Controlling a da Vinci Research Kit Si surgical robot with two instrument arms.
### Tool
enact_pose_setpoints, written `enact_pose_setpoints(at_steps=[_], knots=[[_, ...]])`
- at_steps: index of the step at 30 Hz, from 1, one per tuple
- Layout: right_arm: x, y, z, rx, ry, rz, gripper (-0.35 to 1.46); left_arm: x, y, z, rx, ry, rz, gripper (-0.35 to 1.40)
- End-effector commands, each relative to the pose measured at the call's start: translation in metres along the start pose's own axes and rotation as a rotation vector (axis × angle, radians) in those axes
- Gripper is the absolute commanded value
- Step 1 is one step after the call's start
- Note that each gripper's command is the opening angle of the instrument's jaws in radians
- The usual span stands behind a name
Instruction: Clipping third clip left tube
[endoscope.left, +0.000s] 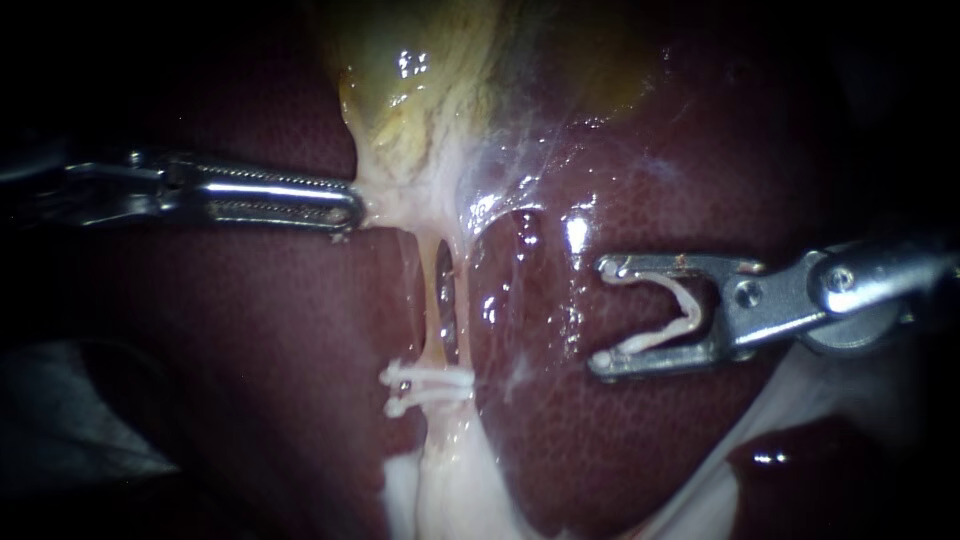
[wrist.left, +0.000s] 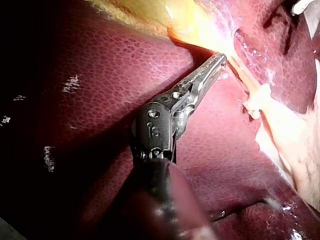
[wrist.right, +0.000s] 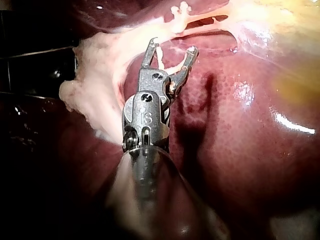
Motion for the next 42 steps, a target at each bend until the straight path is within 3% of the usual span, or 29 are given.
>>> enact_pose_setpoints(at_steps=[1, 4, 9, 12, 20, 27, 35, 42], knots=[[0.0, 0.0, 0.0, 0.001, 0.001, 0.0, 0.5, 0.0003, 0.0002, -0.0005, -0.001, -0.001, -0.001, -0.35], [0.0, 0.0, 0.0, 0.001, 0.0, 0.0, 0.5, 0.0015, 0.0005, -0.0023, -0.012, -0.008, -0.008, -0.35], [0.0001, 0.0001, 0.0003, 0.011, 0.004, 0.002, 0.5, 0.0039, 0.0015, -0.0061, 0.002, 0.024, -0.03, -0.35], [0.0004, 0.0002, 0.0007, 0.02, 0.008, 0.003, 0.5, 0.0046, 0.0019, -0.007, 0.004, 0.04, -0.024, -0.35], [0.0026, 0.0011, 0.005, 0.055, 0.037, 0.016, 0.5, 0.0048, 0.0024, -0.0068, 0.006, 0.043, -0.026, -0.35], [0.0035, 0.0013, 0.0096, 0.082, 0.098, 0.09, 0.5, 0.0049, 0.0025, -0.0066, 0.008, 0.044, -0.026, -0.35], [0.0027, 0.0026, 0.0147, 0.127, 0.134, 0.145, 0.5, 0.0048, 0.0026, -0.0063, 0.01, 0.045, -0.026, -0.35], [0.0001, 0.0051, 0.017, 0.181, 0.149, 0.184, 0.5, 0.0048, 0.0026, -0.0063, 0.01, 0.045, -0.026, -0.35]])
